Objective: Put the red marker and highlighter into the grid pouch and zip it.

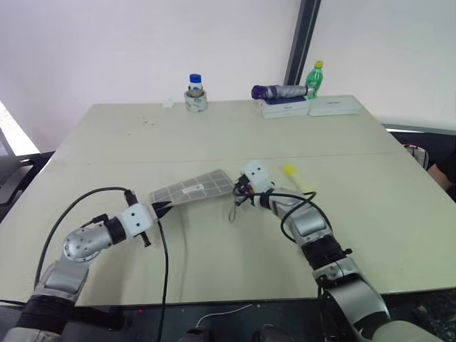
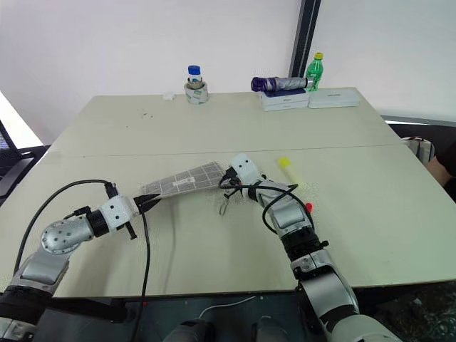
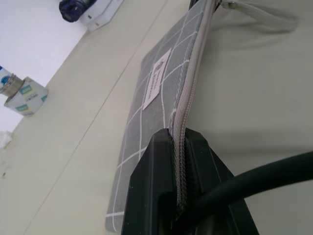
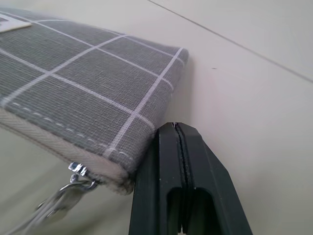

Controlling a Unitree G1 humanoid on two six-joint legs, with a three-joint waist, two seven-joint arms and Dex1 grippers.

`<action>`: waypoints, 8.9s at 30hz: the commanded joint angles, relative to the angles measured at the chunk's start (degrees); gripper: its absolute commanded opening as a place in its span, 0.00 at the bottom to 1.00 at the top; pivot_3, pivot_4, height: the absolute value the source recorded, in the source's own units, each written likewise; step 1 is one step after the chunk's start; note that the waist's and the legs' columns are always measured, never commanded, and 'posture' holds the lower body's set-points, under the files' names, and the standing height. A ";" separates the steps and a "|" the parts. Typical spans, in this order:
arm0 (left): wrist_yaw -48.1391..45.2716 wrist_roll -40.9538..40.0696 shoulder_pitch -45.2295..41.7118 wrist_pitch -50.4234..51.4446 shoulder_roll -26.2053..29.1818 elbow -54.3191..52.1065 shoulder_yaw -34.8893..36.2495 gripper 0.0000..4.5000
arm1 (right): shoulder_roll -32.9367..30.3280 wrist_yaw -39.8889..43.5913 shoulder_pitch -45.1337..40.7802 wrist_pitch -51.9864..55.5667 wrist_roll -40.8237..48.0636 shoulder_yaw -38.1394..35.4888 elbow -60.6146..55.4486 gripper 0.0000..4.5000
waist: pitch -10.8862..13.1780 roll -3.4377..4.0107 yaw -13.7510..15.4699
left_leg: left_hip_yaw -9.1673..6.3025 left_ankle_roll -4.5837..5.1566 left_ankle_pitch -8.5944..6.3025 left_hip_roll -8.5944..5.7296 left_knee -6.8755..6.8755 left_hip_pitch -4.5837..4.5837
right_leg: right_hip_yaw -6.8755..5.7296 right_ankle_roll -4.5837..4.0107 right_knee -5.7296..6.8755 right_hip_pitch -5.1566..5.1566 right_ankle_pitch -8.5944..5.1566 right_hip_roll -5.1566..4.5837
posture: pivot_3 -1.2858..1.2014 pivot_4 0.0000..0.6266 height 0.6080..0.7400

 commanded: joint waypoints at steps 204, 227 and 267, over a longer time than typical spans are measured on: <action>18.70 9.55 -4.04 31.38 -23.46 -17.44 -6.29 0.00 | -33.66 25.81 6.69 20.30 11.05 -5.80 -39.45 0.98 | -0.03 -0.12 1.95 | 0.06 0.04 -0.02 0.01 0.09 0.01 | -0.01 0.05 -0.14 0.17 0.00 0.00 | 0.52 0.24 1.00; 20.21 11.33 -7.40 25.83 -24.08 -11.23 -9.98 0.00 | -30.37 8.69 24.82 60.74 19.98 -23.18 -52.15 0.98 | -0.03 -0.15 1.94 | 0.07 0.20 -0.11 0.01 0.17 0.02 | -0.03 0.08 -0.14 0.25 0.01 -0.01 | 0.52 0.24 1.00; 17.19 11.78 -6.02 22.71 -23.10 -14.36 -11.94 0.00 | -37.48 14.73 4.89 14.07 -0.78 10.76 -39.72 0.05 | -0.01 -0.18 1.78 | 0.07 0.11 -0.06 -0.02 0.15 0.02 | -0.03 0.13 -0.25 0.26 0.02 -0.03 | 0.52 0.24 1.00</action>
